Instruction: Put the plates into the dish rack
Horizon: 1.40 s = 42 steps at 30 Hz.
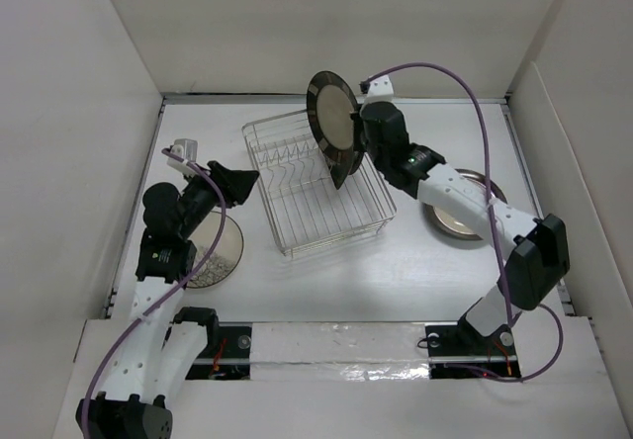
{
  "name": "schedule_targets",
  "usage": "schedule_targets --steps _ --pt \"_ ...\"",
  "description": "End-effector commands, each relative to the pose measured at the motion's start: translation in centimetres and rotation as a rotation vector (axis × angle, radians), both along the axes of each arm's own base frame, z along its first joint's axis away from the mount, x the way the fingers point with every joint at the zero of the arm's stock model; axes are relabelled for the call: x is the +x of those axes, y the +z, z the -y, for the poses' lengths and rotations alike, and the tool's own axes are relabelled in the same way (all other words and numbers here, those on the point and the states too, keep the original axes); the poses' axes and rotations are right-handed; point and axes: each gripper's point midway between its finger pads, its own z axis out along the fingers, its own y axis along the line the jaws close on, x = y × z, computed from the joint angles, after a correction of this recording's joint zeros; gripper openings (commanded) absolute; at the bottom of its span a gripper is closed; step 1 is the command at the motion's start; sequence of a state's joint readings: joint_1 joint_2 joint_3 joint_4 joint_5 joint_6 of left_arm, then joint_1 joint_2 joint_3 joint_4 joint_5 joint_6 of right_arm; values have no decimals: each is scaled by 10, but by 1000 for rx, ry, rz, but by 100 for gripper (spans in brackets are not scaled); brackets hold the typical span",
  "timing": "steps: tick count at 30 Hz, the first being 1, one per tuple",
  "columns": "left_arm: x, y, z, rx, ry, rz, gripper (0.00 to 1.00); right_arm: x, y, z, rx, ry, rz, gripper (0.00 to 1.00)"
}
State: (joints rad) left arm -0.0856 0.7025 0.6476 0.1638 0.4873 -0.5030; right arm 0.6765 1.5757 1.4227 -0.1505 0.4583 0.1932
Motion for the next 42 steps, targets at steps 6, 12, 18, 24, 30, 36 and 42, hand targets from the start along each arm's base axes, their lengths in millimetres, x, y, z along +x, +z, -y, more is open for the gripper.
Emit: schedule_targets --steps 6,12,18,24,30,36,42 --pt "-6 13 12 95 -29 62 47 19 84 -3 24 -200 218 0" --pt "-4 6 13 135 4 28 47 24 62 -14 -21 -253 195 0" --pt "-3 5 11 151 29 17 47 26 36 -31 -9 -219 141 0" --pt "-2 3 8 151 48 10 47 24 4 -46 37 -200 65 0" --pt "0 2 4 151 76 4 47 19 -23 -48 123 -227 15 3" --pt "1 0 2 149 90 0 47 17 -40 -49 129 -228 -6 11" --pt "2 -3 1 152 98 -7 47 13 -46 -52 134 -220 -12 30"
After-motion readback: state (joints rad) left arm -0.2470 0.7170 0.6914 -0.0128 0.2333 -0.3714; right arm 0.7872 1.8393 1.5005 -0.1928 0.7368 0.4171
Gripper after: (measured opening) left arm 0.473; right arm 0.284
